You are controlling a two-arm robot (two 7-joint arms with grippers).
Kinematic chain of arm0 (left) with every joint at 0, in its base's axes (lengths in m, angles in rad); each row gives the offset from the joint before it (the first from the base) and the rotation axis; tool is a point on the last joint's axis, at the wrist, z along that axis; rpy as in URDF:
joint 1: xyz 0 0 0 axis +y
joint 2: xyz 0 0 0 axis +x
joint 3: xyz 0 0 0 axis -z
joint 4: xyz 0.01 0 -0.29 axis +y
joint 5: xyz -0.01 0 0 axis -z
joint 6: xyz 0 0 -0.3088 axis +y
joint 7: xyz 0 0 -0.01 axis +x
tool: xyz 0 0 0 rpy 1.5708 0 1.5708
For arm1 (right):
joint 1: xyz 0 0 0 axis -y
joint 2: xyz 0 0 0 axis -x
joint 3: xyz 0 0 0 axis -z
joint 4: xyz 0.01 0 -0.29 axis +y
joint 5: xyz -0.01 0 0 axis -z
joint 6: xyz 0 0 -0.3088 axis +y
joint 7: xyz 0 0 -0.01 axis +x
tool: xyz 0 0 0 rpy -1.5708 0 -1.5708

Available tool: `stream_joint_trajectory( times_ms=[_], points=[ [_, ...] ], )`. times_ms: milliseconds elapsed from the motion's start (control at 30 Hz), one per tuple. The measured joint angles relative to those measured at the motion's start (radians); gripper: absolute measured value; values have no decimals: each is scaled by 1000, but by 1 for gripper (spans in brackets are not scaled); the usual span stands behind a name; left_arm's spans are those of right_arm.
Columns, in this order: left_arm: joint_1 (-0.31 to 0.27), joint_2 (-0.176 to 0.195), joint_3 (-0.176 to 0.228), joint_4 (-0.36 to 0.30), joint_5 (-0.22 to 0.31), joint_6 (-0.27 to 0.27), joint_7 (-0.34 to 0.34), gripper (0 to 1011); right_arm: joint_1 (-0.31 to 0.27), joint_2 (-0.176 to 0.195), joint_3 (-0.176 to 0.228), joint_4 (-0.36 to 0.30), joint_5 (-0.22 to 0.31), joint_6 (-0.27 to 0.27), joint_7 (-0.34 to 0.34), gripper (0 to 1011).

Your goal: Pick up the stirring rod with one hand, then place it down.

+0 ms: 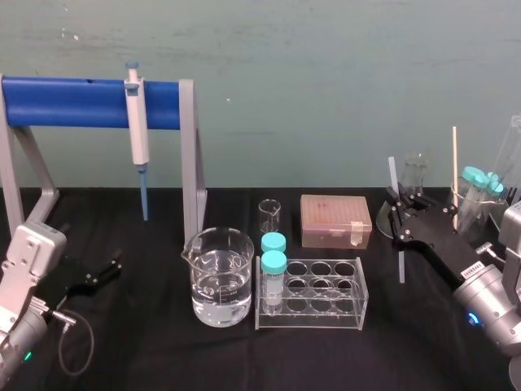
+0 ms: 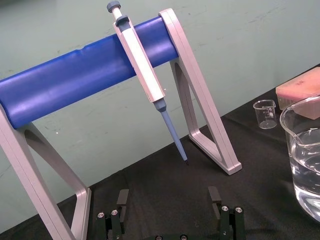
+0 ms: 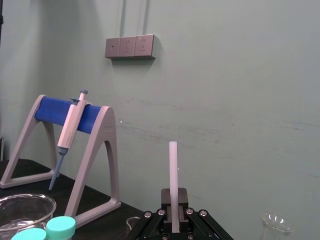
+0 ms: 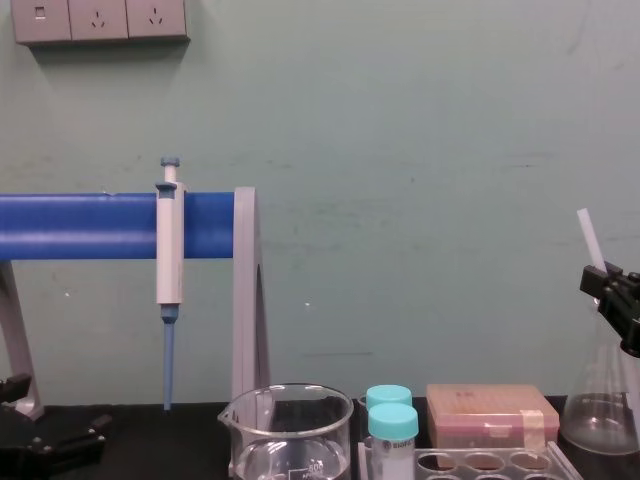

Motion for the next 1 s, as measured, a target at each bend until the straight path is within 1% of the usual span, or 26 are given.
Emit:
stream_joint_trajectory(
  times_ms=[1000],
  points=[
    [0,0,0,0,0,0,0,1000,0,2,-2,1,7,-4,2,72]
  ],
)
